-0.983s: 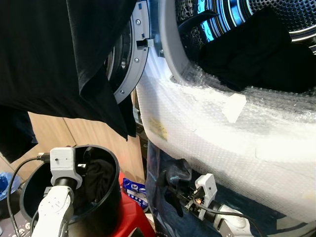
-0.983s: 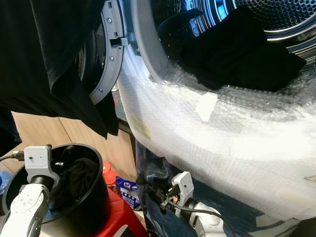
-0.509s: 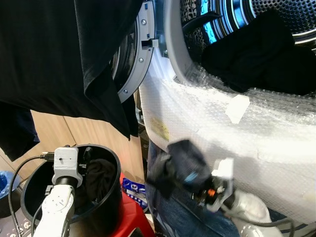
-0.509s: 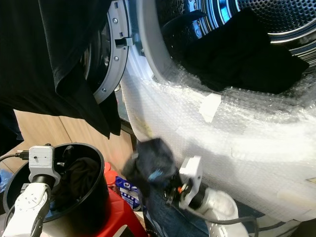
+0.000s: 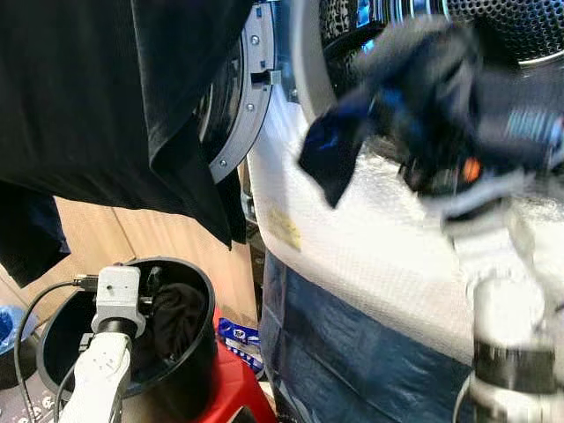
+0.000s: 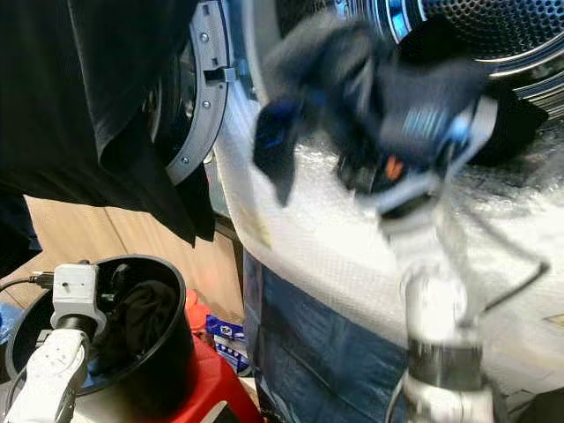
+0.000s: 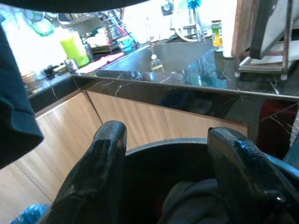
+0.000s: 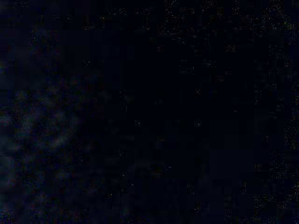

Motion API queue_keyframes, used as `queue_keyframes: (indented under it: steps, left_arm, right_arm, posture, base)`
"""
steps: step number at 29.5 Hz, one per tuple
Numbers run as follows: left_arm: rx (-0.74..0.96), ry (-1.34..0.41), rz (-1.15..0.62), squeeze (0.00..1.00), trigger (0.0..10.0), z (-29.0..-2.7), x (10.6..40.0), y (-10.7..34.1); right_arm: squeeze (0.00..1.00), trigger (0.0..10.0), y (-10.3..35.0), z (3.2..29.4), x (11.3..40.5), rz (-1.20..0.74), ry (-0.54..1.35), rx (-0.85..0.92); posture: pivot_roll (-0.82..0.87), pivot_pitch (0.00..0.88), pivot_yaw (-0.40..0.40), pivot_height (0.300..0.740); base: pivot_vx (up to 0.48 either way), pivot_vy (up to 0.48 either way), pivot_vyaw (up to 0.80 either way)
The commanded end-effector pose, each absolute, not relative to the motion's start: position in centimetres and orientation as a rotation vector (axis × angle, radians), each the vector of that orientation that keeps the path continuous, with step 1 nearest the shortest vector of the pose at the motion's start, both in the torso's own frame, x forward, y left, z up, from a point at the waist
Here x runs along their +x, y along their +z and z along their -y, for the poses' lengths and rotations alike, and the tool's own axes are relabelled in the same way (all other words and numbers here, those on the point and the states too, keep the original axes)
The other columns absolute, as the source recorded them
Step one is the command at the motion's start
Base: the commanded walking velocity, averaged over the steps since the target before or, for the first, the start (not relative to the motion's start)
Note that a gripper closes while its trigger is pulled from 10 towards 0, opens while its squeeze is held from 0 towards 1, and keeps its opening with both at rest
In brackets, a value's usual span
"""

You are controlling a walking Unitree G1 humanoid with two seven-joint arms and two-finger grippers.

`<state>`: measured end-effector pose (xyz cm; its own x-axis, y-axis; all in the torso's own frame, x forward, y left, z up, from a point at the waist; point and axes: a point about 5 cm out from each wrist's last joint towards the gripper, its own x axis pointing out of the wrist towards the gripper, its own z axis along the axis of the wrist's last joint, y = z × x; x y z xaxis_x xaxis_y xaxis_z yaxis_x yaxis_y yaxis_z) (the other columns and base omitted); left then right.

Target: Clothes washing

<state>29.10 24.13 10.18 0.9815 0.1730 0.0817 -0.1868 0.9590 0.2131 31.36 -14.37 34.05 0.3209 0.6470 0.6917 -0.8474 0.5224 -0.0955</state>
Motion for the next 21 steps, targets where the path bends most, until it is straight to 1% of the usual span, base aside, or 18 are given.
queue_keyframes:
  steps: [1,3,5,6,10,13,16,17,18,19,20,21]
  left_arm:
    - [0.219,0.205,0.053,0.0,10.0,-24.5,29.1,9.9]
    - [0.225,0.195,0.053,0.0,10.0,-24.4,29.1,9.8]
    - [0.221,0.197,0.05,0.0,10.0,-24.4,29.0,9.8]
    - [0.22,0.198,0.049,0.0,10.0,-24.4,29.0,9.8]
    - [0.222,0.194,0.045,0.0,10.0,-24.4,29.1,9.7]
    - [0.223,0.191,0.035,0.0,10.0,-24.3,29.0,9.4]
    - [0.225,0.183,0.028,0.0,10.0,-24.1,28.9,9.2]
    - [0.224,0.179,0.026,0.0,10.0,-24.0,28.9,9.1]
    - [0.225,0.174,0.023,0.0,10.0,-23.9,28.9,9.1]
    - [0.226,0.169,0.018,0.0,10.0,-23.8,28.9,9.0]
    - [0.228,0.165,0.015,0.0,10.0,-23.8,28.9,8.9]
    - [0.228,0.163,0.014,0.0,10.0,-23.7,28.9,8.9]
  right_arm:
    - [0.0,0.0,34.6,14.7,32.4,0.747,0.948,0.29]
    - [0.0,0.0,35.7,14.9,33.4,0.759,0.898,0.275]
    - [0.0,0.0,37.4,15.2,35.2,0.755,0.804,0.245]
    - [0.0,0.0,38.0,15.2,35.7,0.755,0.789,0.245]
    - [0.0,0.0,39.7,15.3,37.7,0.711,0.664,0.225]
    - [0.0,0.0,41.2,15.8,39.6,0.613,0.483,0.224]
    - [0.0,0.0,41.9,16.3,40.5,0.521,0.323,0.186]
    - [0.0,0.0,41.8,16.3,40.9,0.46,0.24,0.105]
    - [0.0,1.6,41.7,16.3,41.2,0.412,0.165,0.006]
    - [0.0,5.6,41.1,16.2,41.5,0.346,0.118,-0.087]
    - [0.0,5.6,40.7,16.1,41.7,0.305,0.09,-0.147]
    - [0.0,10.0,40.2,15.9,41.8,0.269,0.089,-0.181]
  posture:
    - [0.07,0.0,0.069,0.74]
    - [0.07,0.0,0.074,0.74]
    - [0.06,0.0,0.076,0.74]
    - [0.06,0.0,0.076,0.74]
    - [0.06,0.0,0.077,0.74]
    - [0.06,0.0,0.079,0.74]
    - [0.06,0.0,0.081,0.74]
    - [0.05,0.0,0.084,0.74]
    - [0.05,0.0,0.084,0.74]
    - [0.06,0.0,0.079,0.74]
    - [0.06,0.0,0.079,0.74]
    - [0.06,0.0,0.072,0.74]
  base:
    - [0.0,0.0,0.0]
    - [0.0,0.0,0.0]
    - [0.0,0.0,0.0]
    - [0.0,0.0,0.0]
    - [0.0,0.0,0.0]
    - [0.0,0.0,0.0]
    - [0.0,0.0,0.0]
    - [0.0,0.0,0.0]
    - [0.0,0.0,0.0]
    - [0.0,0.0,0.0]
    - [0.0,0.0,0.0]
    - [0.0,0.0,0.0]
